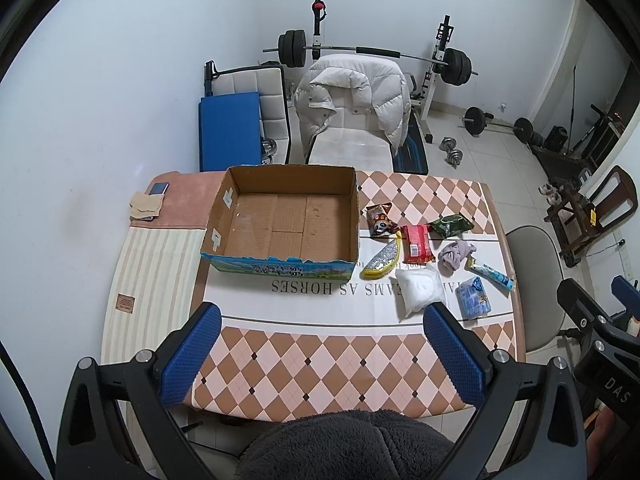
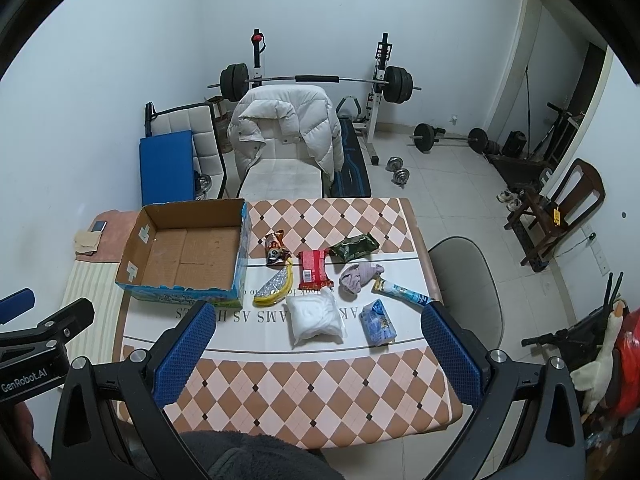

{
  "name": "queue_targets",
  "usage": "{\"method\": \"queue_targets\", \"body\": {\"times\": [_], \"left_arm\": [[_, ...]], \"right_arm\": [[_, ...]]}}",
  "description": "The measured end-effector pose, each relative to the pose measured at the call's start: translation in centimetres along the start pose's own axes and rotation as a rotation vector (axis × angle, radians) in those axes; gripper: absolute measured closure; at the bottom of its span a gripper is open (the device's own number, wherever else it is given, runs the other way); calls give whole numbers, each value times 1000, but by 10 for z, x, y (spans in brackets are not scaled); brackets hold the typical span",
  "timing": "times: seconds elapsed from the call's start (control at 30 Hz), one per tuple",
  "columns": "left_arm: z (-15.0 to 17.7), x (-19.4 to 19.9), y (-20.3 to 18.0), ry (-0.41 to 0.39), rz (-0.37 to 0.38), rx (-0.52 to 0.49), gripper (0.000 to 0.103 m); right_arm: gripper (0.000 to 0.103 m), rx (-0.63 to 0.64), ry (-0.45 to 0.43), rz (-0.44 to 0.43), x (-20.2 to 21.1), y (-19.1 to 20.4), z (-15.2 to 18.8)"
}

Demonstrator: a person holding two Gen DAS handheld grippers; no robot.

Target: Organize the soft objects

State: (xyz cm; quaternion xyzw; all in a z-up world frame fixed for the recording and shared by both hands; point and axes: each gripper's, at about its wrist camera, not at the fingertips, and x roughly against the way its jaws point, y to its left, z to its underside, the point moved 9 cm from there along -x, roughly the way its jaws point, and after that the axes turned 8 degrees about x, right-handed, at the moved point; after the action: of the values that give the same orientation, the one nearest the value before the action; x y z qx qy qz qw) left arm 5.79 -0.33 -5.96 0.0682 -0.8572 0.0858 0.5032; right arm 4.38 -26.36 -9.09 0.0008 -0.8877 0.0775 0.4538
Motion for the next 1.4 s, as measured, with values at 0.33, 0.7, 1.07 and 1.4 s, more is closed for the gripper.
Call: {"method": "queue_targets", "body": {"times": [0.33, 0.7, 1.07, 1.4], "left_arm": [[-18, -77, -54, -56, -71, -317, 0], [32, -273, -149, 507, 75, -381, 1], [88, -409, -208, 851, 33, -64, 1], [138, -451, -221, 879, -82, -160, 0]], "right_arm": [[0, -149, 219, -44, -98, -71, 34], [0, -220, 468, -58, -294, -143, 120], [14, -191, 606, -123, -398, -155, 150], [54, -133, 680, -191, -431, -152, 159]]}}
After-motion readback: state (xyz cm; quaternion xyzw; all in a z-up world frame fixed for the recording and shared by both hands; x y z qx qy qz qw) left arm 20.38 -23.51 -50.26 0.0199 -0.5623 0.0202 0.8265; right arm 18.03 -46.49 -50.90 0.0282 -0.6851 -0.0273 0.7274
